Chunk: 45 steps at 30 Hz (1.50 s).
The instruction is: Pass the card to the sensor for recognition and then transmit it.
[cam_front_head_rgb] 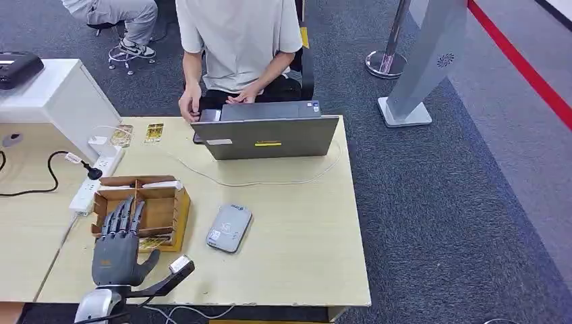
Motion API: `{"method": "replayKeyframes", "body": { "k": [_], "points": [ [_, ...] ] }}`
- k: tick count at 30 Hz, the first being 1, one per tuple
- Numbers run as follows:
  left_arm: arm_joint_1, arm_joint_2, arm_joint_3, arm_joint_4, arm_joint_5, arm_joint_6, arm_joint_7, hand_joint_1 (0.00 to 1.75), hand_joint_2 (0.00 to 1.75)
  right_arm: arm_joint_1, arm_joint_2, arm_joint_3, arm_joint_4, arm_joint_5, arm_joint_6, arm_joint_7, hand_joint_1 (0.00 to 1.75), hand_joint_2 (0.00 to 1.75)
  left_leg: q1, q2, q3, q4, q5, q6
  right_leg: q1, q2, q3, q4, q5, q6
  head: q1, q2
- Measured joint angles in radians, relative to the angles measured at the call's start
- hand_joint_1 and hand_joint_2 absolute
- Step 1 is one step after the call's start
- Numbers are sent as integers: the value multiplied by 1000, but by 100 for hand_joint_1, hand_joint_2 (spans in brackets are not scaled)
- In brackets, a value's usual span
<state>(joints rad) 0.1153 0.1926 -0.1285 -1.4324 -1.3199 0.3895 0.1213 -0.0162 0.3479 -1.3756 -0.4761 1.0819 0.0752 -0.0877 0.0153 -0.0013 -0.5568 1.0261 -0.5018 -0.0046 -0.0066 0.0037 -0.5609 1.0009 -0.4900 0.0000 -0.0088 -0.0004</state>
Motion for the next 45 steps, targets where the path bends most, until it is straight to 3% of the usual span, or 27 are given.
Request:
{"method": "replayKeyframes", "body": {
  "k": [9, 10, 35, 45],
  "points": [
    [0, -10, 57, 0, 4, 3, 3, 0, 175, -1, 3, -15, -6, 15, 2, -3, 0, 0, 0, 0, 0, 0, 0, 0, 0, 0, 0, 0, 0, 0, 0, 0],
    [0, -10, 61, 0, 6, 3, 3, 175, 175, -1, 3, -15, -6, 15, 3, -3, 0, 0, 0, 0, 0, 0, 0, 0, 0, 0, 0, 0, 0, 0, 0, 0],
    [5, -13, 84, 0, 64, -76, -18, 175, 175, -4, 6, -36, -8, 33, 12, -11, 0, 0, 0, 0, 0, 0, 0, 0, 0, 0, 0, 0, 0, 0, 0, 0],
    [23, -13, 84, -66, 90, -1, -50, 175, 175, -5, 6, -39, -7, 35, 13, -22, 0, 0, 0, 0, 0, 0, 0, 0, 0, 0, 0, 0, 0, 0, 0, 0]
  ]
}}
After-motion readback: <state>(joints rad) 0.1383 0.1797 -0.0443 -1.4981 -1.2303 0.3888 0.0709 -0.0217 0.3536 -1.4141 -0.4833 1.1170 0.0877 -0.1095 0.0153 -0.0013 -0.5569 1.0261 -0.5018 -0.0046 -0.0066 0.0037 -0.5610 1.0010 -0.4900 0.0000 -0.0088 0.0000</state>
